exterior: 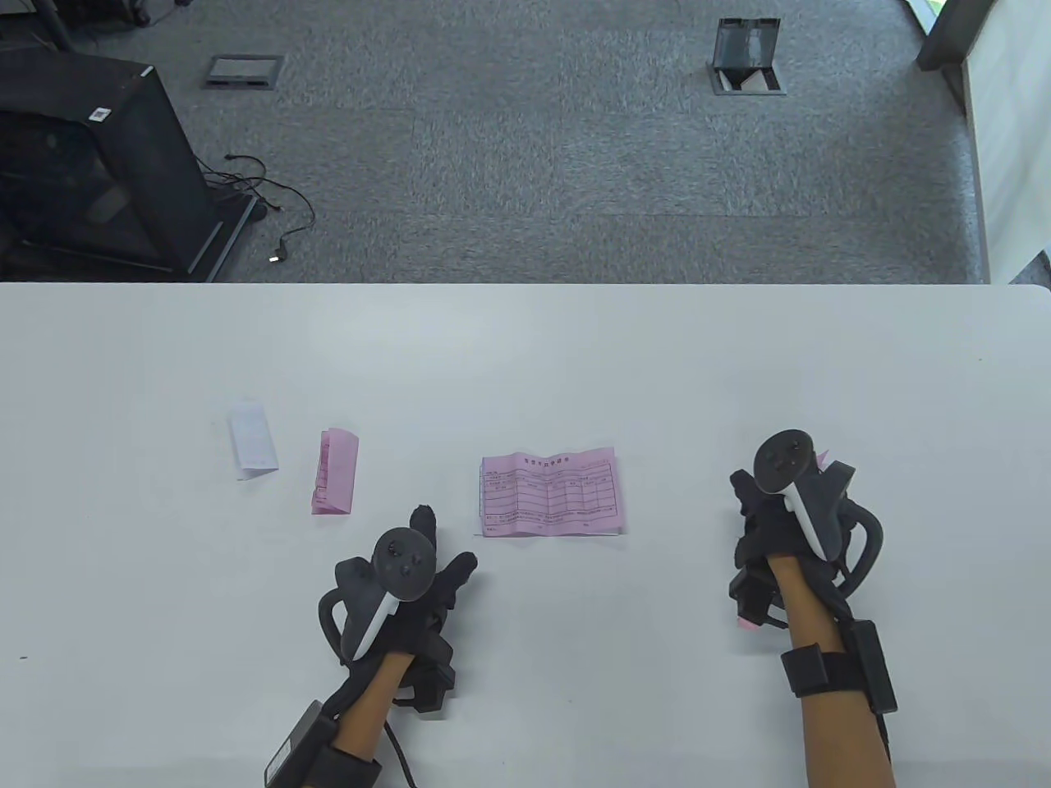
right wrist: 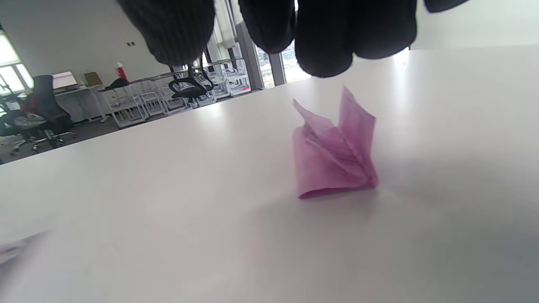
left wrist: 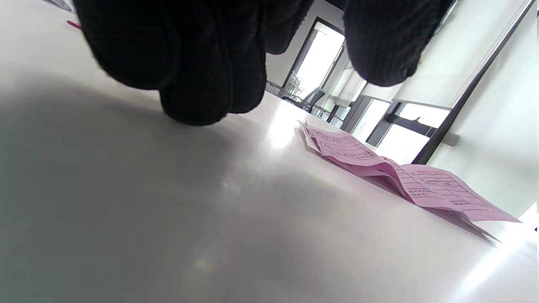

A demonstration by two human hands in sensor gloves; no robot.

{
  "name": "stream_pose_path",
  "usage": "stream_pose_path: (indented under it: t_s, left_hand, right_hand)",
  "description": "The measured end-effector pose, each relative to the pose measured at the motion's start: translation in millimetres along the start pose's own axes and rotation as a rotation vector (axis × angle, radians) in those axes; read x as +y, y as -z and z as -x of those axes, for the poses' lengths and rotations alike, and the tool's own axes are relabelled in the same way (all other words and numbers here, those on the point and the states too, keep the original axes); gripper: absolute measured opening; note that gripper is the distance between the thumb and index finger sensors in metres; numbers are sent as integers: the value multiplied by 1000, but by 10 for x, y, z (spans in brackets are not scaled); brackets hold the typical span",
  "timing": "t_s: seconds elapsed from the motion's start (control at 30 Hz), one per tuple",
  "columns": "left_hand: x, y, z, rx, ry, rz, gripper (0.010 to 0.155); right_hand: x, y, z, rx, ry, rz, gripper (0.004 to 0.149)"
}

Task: Unfold folded invoices and stack

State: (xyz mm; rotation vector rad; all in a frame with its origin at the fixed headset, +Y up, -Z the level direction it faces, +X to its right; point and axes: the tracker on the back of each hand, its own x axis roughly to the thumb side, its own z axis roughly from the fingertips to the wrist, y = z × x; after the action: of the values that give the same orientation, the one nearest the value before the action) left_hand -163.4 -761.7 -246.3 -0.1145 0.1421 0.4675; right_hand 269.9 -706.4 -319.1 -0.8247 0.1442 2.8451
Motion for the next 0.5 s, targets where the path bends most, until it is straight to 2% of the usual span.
stream_pose_path:
  t_s: [0.07,0.23,0.37,0.5]
  left_hand:
    - [16,-8,38,0,-14,15,81]
    - [32,16,95,9,-30,24,81]
    - [35,24,121,15,-55,27,81]
    - [42,25,129,18,-63,31,80]
  right_hand:
    - [43,77,151,57,16,-19,66]
    - [134,204,373,152,-32,12,75]
    - [247,291,466,201,18,-51,85]
    - [385,370,499,230,83,-112,82]
